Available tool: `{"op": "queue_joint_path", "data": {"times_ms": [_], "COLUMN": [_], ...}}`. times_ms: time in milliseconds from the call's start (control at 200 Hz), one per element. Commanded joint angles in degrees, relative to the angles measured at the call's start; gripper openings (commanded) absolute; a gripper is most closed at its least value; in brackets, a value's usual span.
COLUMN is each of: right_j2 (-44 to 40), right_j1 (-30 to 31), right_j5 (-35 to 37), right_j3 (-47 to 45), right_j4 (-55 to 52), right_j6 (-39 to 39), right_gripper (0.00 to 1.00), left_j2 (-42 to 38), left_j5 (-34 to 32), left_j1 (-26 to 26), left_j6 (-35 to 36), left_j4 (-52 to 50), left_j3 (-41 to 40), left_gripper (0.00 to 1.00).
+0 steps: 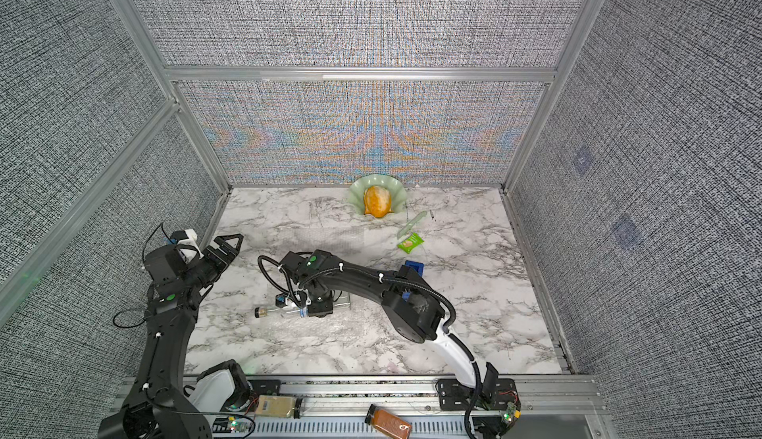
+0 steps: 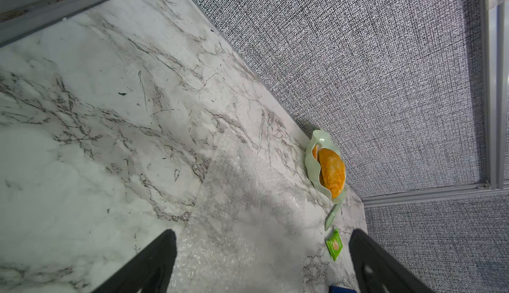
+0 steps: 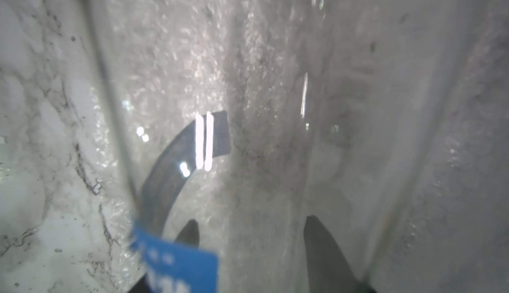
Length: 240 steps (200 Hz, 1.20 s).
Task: Wrap wine bottles in bubble wrap
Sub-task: Place the wine bottle on the bubble wrap, then wrap the wine bottle in bubble wrap.
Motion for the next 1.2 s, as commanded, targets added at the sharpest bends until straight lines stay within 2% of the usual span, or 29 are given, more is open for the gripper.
{"op": "queue_joint_path", "data": {"times_ms": [0,90,185,315,360,535,690,780,905,1010,1125,1196], "right_j2": [0.8,1.4,2.0,1.7,1.5,-0.5,-4.4,-8.6,-16.4,-24.8,-33.8,-37.3], "right_j1": [-0.6,-0.9,-1.4,-1.4,-1.5,-1.4,-1.4,-1.0,0.3,1.9,4.7,6.6], "right_j5": [-1.0,-0.2,0.4,1.0,0.8,0.2,0.4,0.5,1.2,1.9,4.5,5.5], "right_j3": [1.5,1.8,2.4,2.7,2.8,2.8,1.7,-1.0,-9.9,-22.8,-37.3,-44.6], "right_j4": [-2.7,-2.8,-2.6,-2.1,-2.1,-1.9,-1.6,-0.1,5.9,15.4,26.3,32.3], "right_j6": [2.6,3.4,5.0,6.4,6.7,8.3,10.3,12.0,15.1,18.3,21.2,22.9], "right_gripper": [0.33,0.36,0.45,0.68,0.72,0.80,0.82,0.82,0.82,0.82,0.79,0.72], "left_j2": [0.9,1.4,1.6,1.7,1.7,1.5,1.1,0.7,0.0,-0.1,0.4,1.5], "left_j5": [0.0,-0.3,-0.5,-0.6,-0.6,0.1,3.3,6.0,10.2,11.6,9.7,7.1], "left_j1": [0.1,0.1,0.1,0.1,0.1,0.1,0.1,-0.1,-1.1,-3.2,-7.4,-11.0], "left_j6": [1.7,2.4,2.8,3.4,3.6,4.6,6.5,6.9,8.1,8.9,11.2,12.2], "left_j4": [0.4,0.3,0.1,-0.5,-0.9,-1.7,-3.0,-4.0,-4.2,-5.2,-6.8,-7.6], "left_j3": [-0.1,-0.1,-0.1,-0.1,-0.1,-0.3,-0.1,-0.4,-1.9,-2.9,-3.0,-2.7], "left_gripper": [0.99,0.99,0.99,0.99,0.99,0.99,0.99,0.95,0.86,0.77,0.71,0.68]}}
